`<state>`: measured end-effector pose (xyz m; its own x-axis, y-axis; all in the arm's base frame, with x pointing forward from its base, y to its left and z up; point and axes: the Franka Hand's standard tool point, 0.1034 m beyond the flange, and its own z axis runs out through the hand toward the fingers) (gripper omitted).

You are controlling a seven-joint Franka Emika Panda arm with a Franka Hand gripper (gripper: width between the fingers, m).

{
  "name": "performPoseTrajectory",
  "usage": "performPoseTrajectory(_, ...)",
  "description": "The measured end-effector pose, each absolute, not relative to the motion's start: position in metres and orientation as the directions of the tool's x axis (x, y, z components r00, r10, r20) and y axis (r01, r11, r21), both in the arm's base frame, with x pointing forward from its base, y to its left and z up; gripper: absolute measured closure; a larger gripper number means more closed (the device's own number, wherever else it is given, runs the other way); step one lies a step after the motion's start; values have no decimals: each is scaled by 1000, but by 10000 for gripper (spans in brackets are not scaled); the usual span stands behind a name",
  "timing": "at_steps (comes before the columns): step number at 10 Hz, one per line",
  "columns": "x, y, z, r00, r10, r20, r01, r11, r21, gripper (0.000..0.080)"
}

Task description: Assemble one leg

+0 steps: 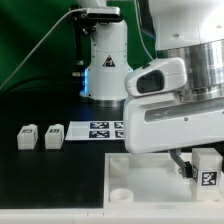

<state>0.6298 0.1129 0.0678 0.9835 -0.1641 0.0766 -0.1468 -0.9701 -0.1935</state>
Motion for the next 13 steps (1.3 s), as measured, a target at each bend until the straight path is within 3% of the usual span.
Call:
performPoseTrajectory(2, 631, 111, 69, 941, -336, 48, -320, -925, -204, 495)
performPoseTrajectory(6, 633, 95, 67, 796, -606, 9, -594, -783, -184, 495)
performPoseTrajectory(9, 625, 74, 68, 528, -849, -14, -841, -521, -143, 480)
performPoseTrajectory(10, 625, 69, 67, 454, -891, -26, -883, -446, -147, 474)
performPoseTrajectory(13, 626, 68, 67, 456, -890, -19, -881, -448, -152, 472)
